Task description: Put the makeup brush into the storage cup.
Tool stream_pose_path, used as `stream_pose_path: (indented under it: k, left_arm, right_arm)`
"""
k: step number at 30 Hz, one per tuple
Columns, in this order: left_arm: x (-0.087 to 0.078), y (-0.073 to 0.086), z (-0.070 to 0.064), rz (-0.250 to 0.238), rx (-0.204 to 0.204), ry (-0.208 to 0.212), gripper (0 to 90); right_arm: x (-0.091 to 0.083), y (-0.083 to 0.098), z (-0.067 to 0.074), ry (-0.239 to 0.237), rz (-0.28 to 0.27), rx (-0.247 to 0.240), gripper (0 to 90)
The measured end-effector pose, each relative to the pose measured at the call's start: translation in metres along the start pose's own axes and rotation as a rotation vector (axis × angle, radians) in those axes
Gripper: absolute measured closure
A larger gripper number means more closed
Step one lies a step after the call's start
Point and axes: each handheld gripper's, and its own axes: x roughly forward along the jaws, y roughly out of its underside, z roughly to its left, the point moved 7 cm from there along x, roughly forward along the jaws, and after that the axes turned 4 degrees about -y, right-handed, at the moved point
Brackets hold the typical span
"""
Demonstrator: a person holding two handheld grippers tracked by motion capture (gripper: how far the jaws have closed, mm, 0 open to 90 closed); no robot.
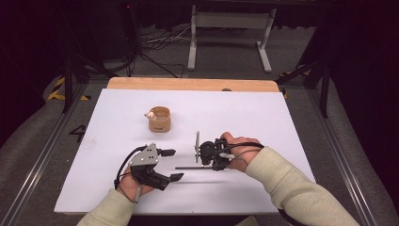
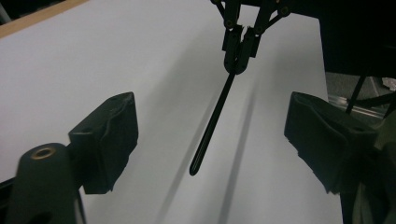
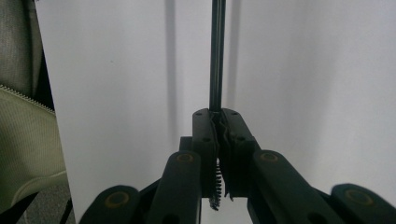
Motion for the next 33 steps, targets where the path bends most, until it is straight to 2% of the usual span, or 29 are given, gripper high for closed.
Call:
stream_pose_path:
  k: [7,13,15,21,28,33]
  left_arm:
    - [0.009,0.008,-0.001,0.084,0.016,0.012,35.8]
    - [0.014,0.012,-0.003,0.124,0.027,0.031,44.8]
    - [0.015,0.013,-0.004,0.137,0.031,0.038,52.0]
    - [0.017,0.018,-0.008,0.188,0.093,0.049,67.4]
    - [0.017,0.023,-0.008,0.217,0.124,0.039,81.6]
    - [0.016,0.023,-0.009,0.223,0.145,0.051,83.0]
  right_arm:
    - [0.000,-0.003,0.002,0.002,-0.003,-0.015,85.8]
    - [0.000,-0.004,0.002,0.002,0.004,-0.022,85.8]
    - [-0.001,-0.005,0.002,0.002,0.003,-0.023,85.7]
    - [-0.001,-0.006,0.004,0.004,0.005,-0.032,85.7]
    - [-0.003,-0.008,0.006,0.007,0.003,-0.061,85.5]
    - [-0.004,-0.008,0.005,0.011,0.005,-0.067,85.2]
